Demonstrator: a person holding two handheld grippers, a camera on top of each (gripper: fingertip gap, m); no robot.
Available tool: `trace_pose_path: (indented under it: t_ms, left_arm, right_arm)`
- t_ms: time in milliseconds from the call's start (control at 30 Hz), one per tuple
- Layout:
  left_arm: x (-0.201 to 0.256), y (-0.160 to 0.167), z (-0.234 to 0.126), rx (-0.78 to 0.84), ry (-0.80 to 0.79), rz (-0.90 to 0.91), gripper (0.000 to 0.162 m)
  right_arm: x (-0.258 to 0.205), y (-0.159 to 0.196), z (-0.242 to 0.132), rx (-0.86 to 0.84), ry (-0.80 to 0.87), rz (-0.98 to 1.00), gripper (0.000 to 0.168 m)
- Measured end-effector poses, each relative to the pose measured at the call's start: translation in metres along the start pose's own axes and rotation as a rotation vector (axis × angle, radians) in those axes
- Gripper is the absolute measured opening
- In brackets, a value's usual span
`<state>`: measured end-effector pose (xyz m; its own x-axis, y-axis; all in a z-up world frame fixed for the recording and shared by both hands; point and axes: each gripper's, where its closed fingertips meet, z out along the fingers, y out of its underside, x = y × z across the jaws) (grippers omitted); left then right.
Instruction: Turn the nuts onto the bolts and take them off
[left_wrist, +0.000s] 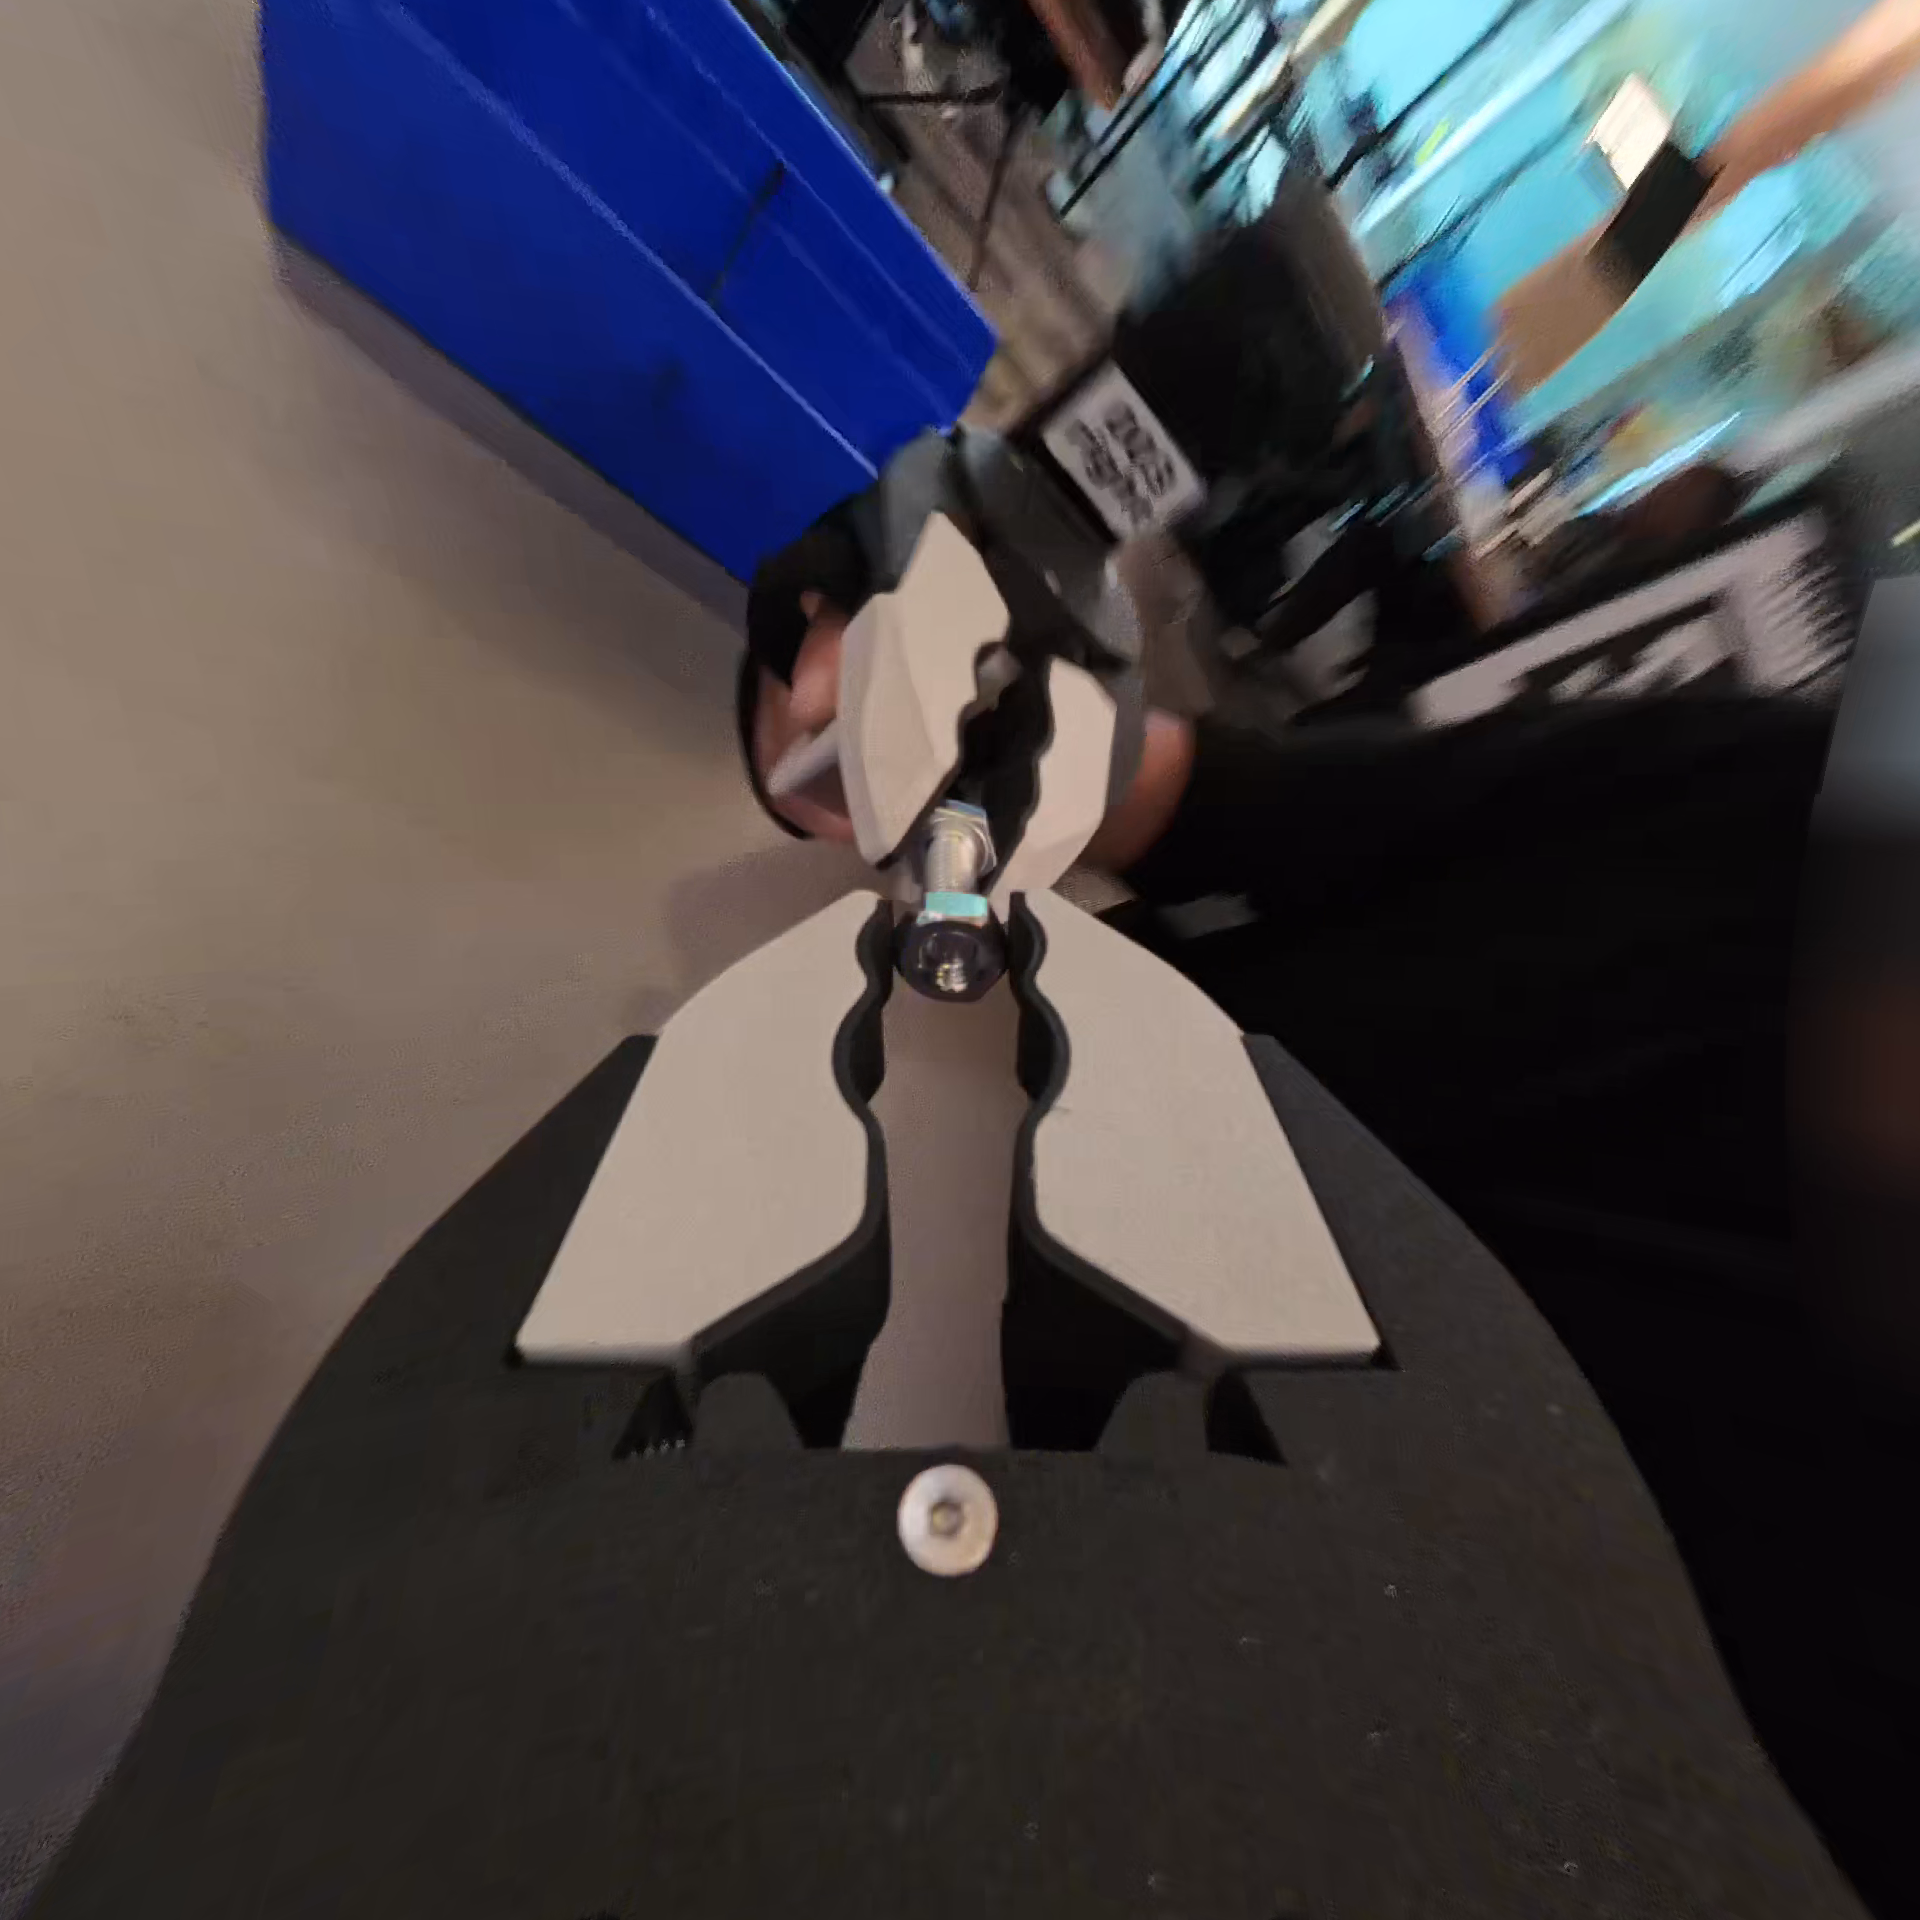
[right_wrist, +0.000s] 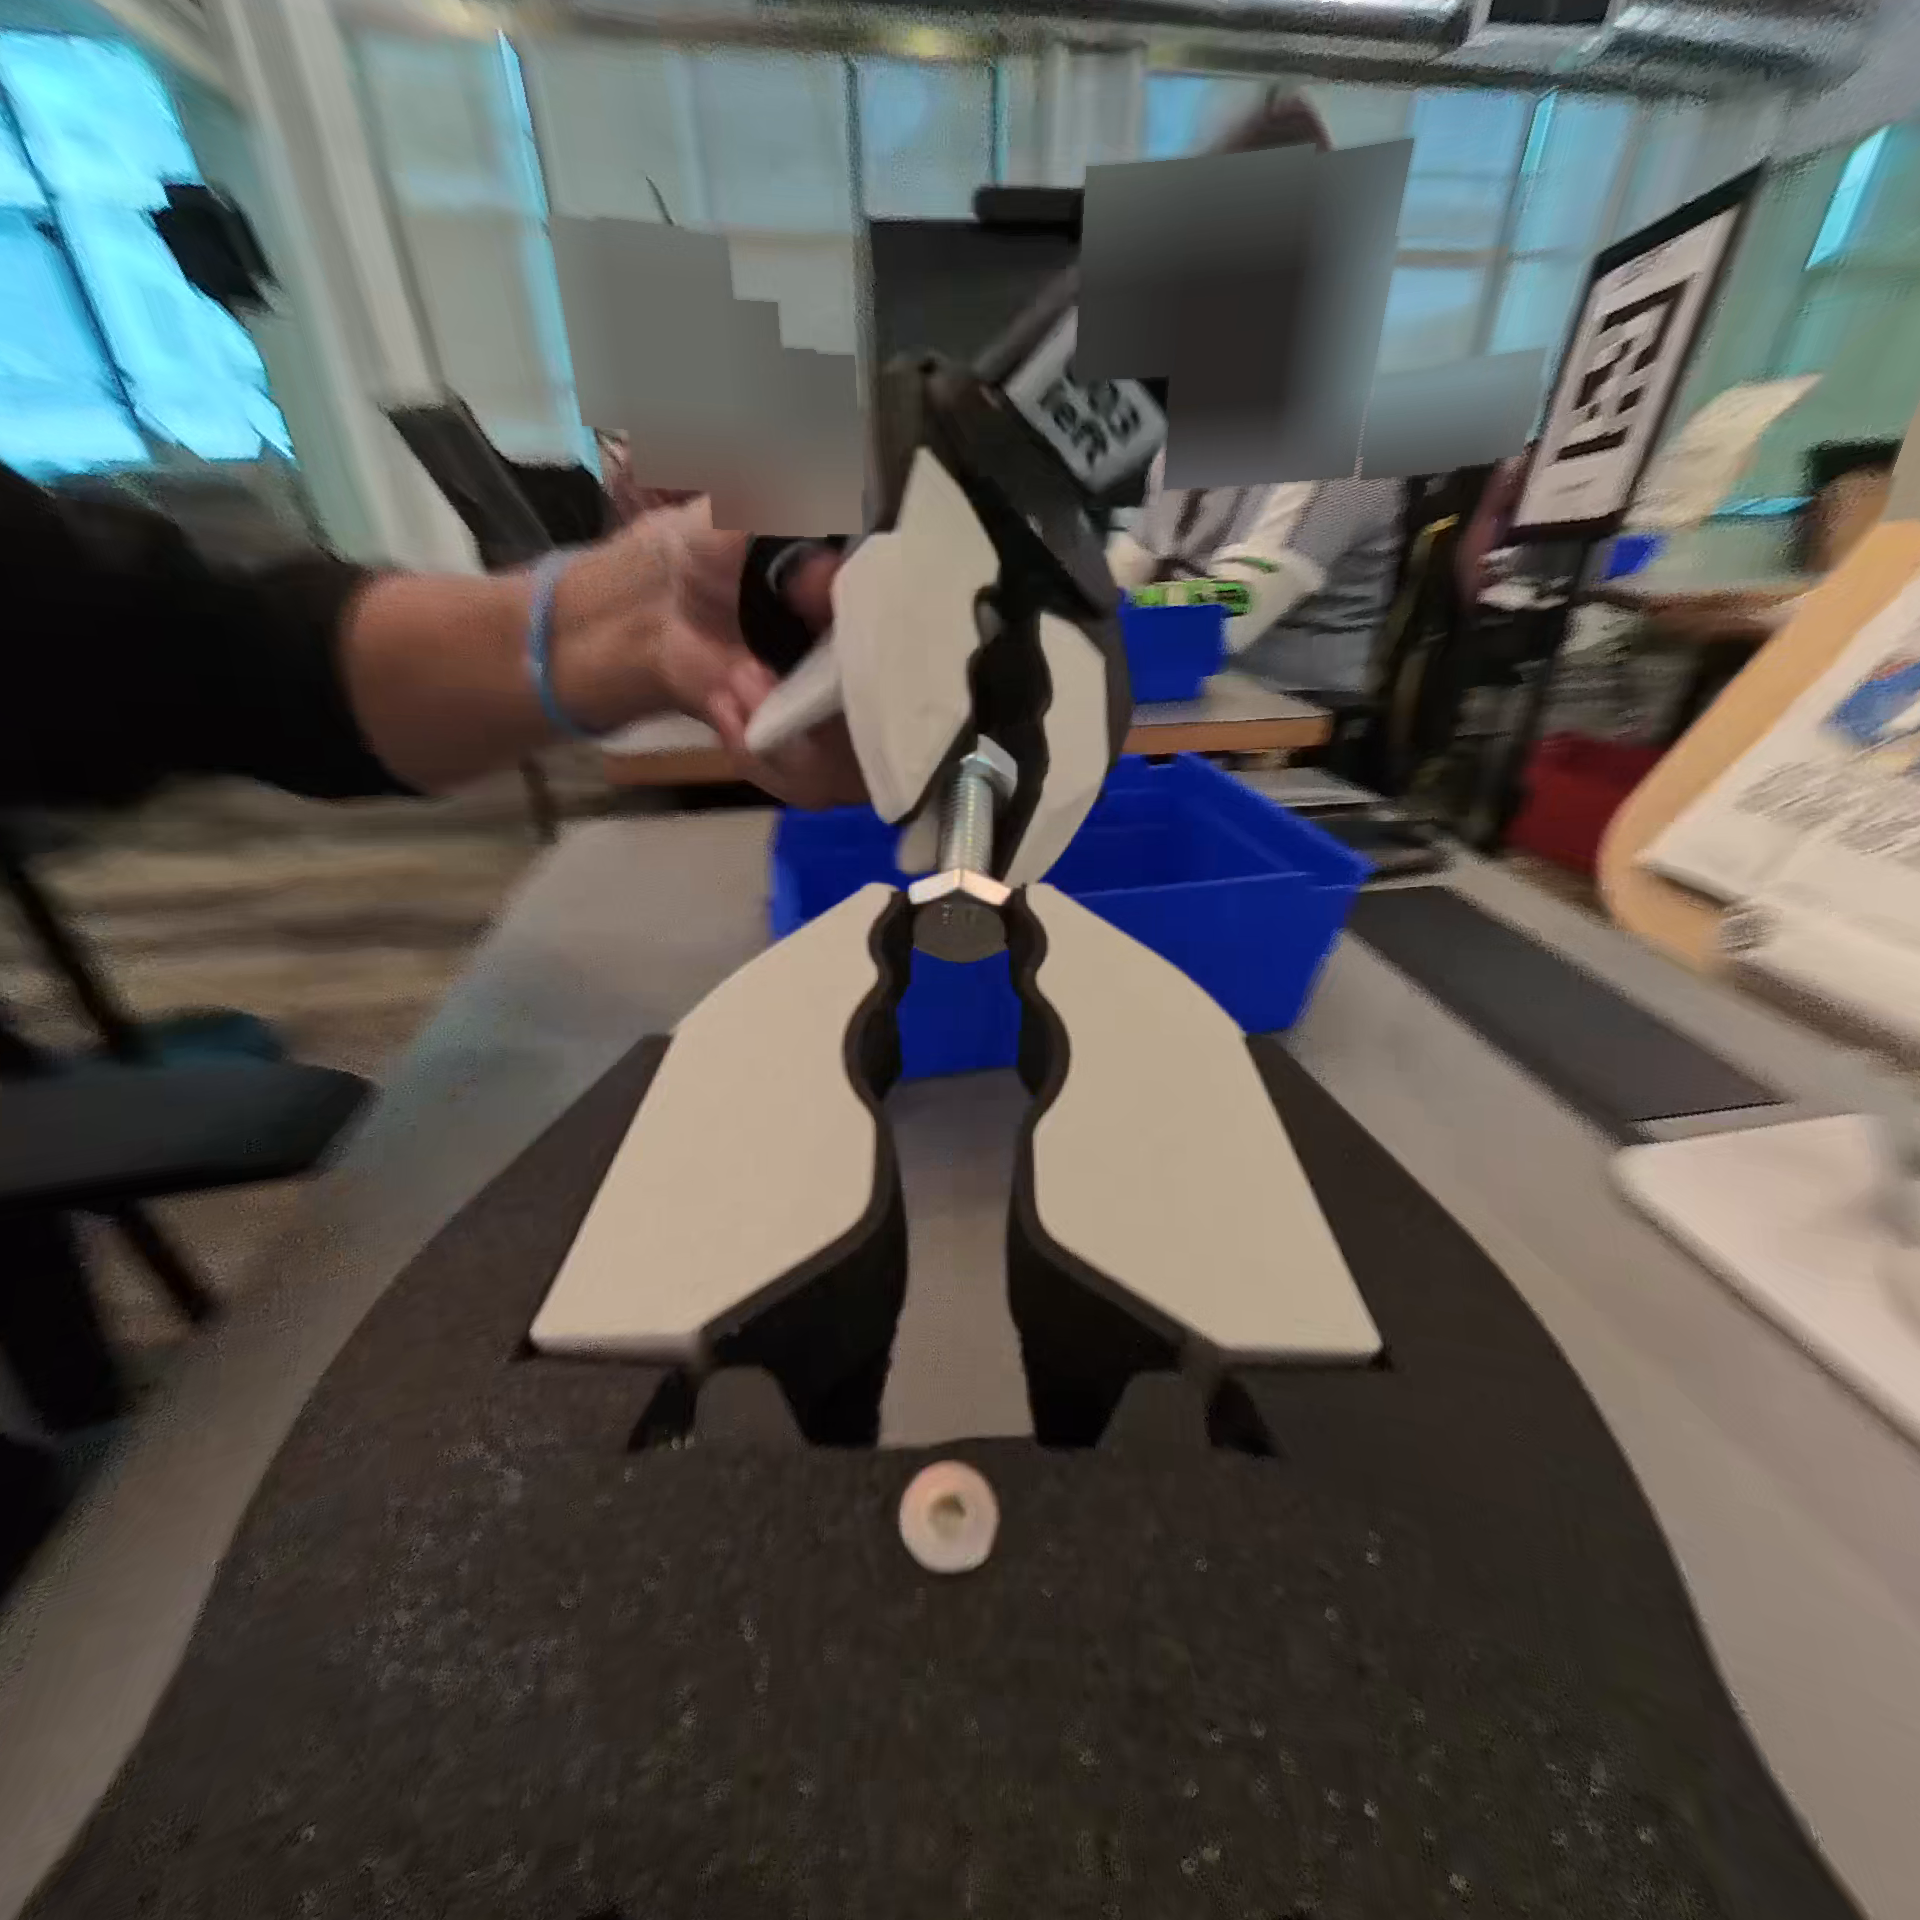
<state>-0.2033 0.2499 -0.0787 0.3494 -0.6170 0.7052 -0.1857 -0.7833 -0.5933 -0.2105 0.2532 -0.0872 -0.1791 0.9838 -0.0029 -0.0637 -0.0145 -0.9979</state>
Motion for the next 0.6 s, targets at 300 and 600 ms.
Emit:
trace_pose_path:
  t_ms: [300, 600]
  left_arm:
    - [0.001, -0.003, -0.007, 0.073, 0.204, -0.154, 0.053]
    - [-0.018, 0.001, -0.015, 0.011, -0.364, 0.611, 0.045]
  right_arm:
    - [0.005, -0.006, -0.005, 0.042, -0.010, 0.087, 0.017]
    - [0.002, -0.006, -0.004, 0.132, -0.242, 0.496, 0.018]
